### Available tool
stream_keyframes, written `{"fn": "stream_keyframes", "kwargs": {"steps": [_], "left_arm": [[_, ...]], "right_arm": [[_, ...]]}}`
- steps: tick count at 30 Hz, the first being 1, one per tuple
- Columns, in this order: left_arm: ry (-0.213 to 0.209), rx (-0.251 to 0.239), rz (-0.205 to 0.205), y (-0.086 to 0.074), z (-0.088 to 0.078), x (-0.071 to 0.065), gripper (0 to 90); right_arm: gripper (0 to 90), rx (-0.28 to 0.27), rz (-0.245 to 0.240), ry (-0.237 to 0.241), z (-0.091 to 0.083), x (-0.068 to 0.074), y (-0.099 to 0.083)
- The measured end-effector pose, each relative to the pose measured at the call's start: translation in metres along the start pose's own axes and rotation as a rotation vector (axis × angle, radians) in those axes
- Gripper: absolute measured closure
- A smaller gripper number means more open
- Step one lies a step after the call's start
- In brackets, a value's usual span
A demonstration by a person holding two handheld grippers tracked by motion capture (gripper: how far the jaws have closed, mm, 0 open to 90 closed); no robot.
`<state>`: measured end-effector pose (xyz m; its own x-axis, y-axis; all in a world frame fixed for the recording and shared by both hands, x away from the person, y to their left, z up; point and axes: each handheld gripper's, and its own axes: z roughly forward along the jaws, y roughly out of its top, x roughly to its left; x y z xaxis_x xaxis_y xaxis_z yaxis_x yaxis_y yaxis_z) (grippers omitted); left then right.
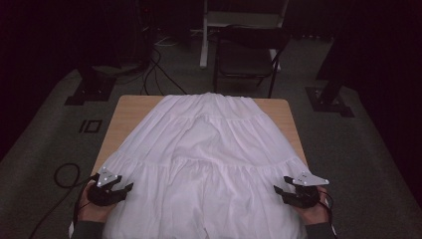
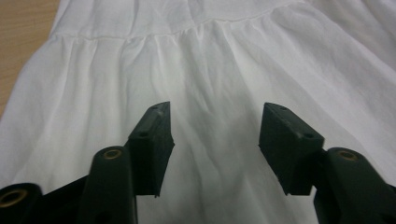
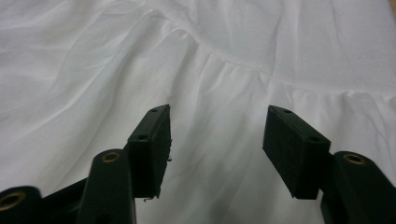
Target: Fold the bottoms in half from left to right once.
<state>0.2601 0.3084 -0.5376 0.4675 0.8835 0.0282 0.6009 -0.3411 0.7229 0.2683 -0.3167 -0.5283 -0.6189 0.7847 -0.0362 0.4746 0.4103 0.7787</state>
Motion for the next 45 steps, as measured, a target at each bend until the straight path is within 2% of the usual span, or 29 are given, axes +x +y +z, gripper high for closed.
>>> {"fn": "stream_keyframes", "kwargs": {"steps": [1,4,5,7,9,10,11,12,13,16,21,23,24,28,34,36,38,39,40,42,44,45], "left_arm": [[-0.023,-0.01,-0.012,-0.002,-0.002,0.003,53.1],[-0.012,-0.022,-0.03,-0.004,-0.005,0.007,52.2],[0.009,-0.03,-0.04,-0.006,-0.009,0.01,51.8],[0.014,-0.031,-0.037,-0.007,-0.011,0.012,54.9],[0.096,-0.024,-0.048,-0.01,-0.016,0.016,50.4],[0.121,-0.026,-0.057,-0.011,-0.018,0.018,46.7],[0.121,-0.026,-0.057,-0.011,-0.018,0.018,44.3],[0.163,-0.034,-0.082,-0.013,-0.023,0.022,42.3],[0.163,-0.034,-0.082,-0.013,-0.023,0.022,40.1],[0.238,-0.026,-0.135,-0.02,-0.03,0.033,34.7],[0.291,-0.015,-0.182,-0.028,-0.032,0.043,27.4],[0.289,-0.01,-0.192,-0.029,-0.031,0.045,25.7],[0.279,0.011,-0.208,-0.033,-0.028,0.047,24.9],[0.261,0.053,-0.222,-0.037,-0.018,0.049,22.5],[0.239,0.059,-0.218,-0.037,-0.012,0.047,23.7],[0.195,0.047,-0.237,-0.039,-0.013,0.049,27.0],[0.196,0.055,-0.235,-0.038,-0.013,0.049,28.1],[0.194,0.061,-0.234,-0.037,-0.013,0.048,34.3],[0.181,0.059,-0.224,-0.036,-0.014,0.047,34.3],[0.166,0.064,-0.212,-0.034,-0.015,0.044,46.1],[0.143,0.067,-0.198,-0.032,-0.015,0.042,65.6],[0.135,0.073,-0.187,-0.031,-0.015,0.041,72.0]], "right_arm": [[44.5,0.005,-0.002,0.003,0.0,0.0,0.0],[44.9,0.021,-0.018,0.007,0.002,0.002,0.0],[44.8,0.03,-0.033,0.002,0.004,0.004,0.0],[44.7,0.036,-0.032,0.003,0.005,0.005,0.0],[43.3,0.045,-0.03,0.007,0.008,0.007,-0.001],[42.5,0.049,-0.03,0.004,0.009,0.007,-0.002],[42.0,0.055,-0.028,0.0,0.01,0.006,-0.002],[41.1,0.06,-0.024,-0.003,0.011,0.006,-0.003],[40.8,0.062,-0.023,-0.007,0.012,0.006,-0.004],[40.4,0.069,-0.021,-0.014,0.014,0.006,-0.006],[39.6,0.072,-0.013,-0.023,0.015,0.004,-0.008],[39.2,0.07,-0.006,-0.025,0.015,0.004,-0.009],[39.2,0.07,-0.007,-0.025,0.015,0.004,-0.009],[39.1,0.078,-0.003,-0.024,0.016,0.003,-0.011],[39.1,0.083,-0.001,-0.022,0.017,0.002,-0.012],[39.1,0.084,0.002,-0.023,0.017,0.002,-0.013],[38.9,0.091,0.001,-0.021,0.018,0.002,-0.013],[38.8,0.096,0.005,-0.019,0.019,0.002,-0.013],[38.8,0.096,0.005,-0.019,0.019,0.002,-0.013],[38.7,0.101,0.002,-0.018,0.021,0.002,-0.013],[38.7,0.105,0.004,-0.014,0.021,0.002,-0.013],[38.7,0.105,0.004,-0.013,0.021,0.002,-0.013]]}}
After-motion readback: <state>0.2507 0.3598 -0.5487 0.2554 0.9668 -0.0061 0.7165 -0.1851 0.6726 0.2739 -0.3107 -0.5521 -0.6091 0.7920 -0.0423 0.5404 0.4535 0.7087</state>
